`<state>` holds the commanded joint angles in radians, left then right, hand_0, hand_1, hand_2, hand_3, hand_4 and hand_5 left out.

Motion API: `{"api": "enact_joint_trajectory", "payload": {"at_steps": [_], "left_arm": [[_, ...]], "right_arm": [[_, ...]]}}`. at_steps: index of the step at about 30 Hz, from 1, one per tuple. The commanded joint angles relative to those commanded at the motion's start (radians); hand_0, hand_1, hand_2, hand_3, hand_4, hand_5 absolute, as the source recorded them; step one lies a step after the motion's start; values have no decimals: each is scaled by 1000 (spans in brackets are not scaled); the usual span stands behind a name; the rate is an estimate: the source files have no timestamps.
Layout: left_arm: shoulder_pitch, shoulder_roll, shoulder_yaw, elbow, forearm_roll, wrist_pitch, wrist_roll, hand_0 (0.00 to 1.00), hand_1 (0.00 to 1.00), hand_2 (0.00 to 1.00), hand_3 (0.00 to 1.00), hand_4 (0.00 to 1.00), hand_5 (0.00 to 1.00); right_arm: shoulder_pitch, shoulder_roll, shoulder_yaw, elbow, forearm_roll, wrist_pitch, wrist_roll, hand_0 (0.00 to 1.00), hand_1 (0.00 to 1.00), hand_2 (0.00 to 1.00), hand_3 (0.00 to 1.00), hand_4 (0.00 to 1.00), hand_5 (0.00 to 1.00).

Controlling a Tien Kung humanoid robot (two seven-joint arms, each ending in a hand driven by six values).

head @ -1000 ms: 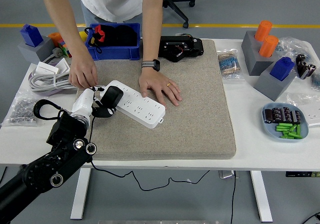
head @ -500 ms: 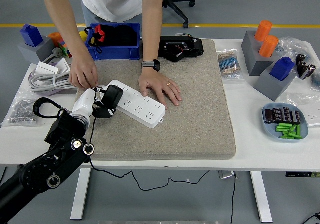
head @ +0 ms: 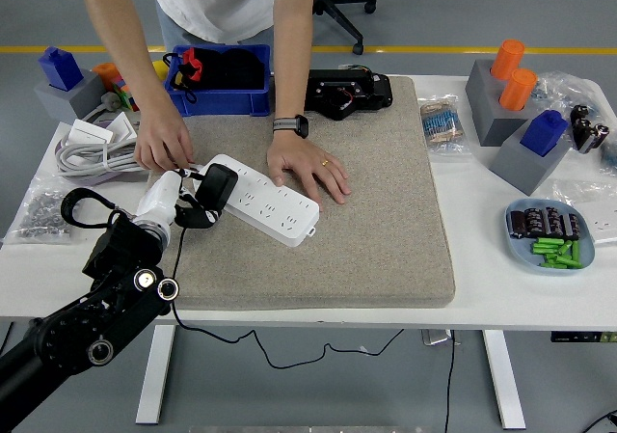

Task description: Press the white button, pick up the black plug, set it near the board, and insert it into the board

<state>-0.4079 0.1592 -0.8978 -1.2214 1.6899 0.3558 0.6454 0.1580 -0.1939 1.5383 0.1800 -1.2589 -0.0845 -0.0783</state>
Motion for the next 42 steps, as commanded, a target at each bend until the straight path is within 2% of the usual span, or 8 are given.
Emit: {"api": "enact_joint_trajectory", "payload": {"at_steps": [5,6,11,12,26,33,42], "left_arm": [[3,7,-2,3,-1,-3,0,607,731,641,775,805,77],[4,9,-3,5,-2,-2,0,588,704,599,766,805,81],[12,19,-9,4,1,1,0,588,704,599,766,805,81],[13,20,-11,4,1,1,0,568,674,573,750,801,77],[24,42,-15,-8,4,-10,0,546,654,569,737,789,61],[27,58,1,-23,-1,-14,0,544,648,563,728,789,58],[25,65,19,-44,-2,-16,0,544,643,553,721,785,49]], "right_arm": [[0,0,2,0,0,0,1,622,591,583,578,642,369],[0,0,1,0,0,0,2,621,591,582,578,642,372],[0,1,3,0,-1,-1,3,621,591,582,578,642,372],[-1,1,3,0,-1,-1,3,622,591,581,578,642,370],[-1,1,6,0,-3,-2,4,621,590,582,578,642,371],[0,0,8,0,-3,-2,5,621,590,583,578,643,369],[-1,0,8,0,-4,-2,6,622,590,581,578,643,370]]}}
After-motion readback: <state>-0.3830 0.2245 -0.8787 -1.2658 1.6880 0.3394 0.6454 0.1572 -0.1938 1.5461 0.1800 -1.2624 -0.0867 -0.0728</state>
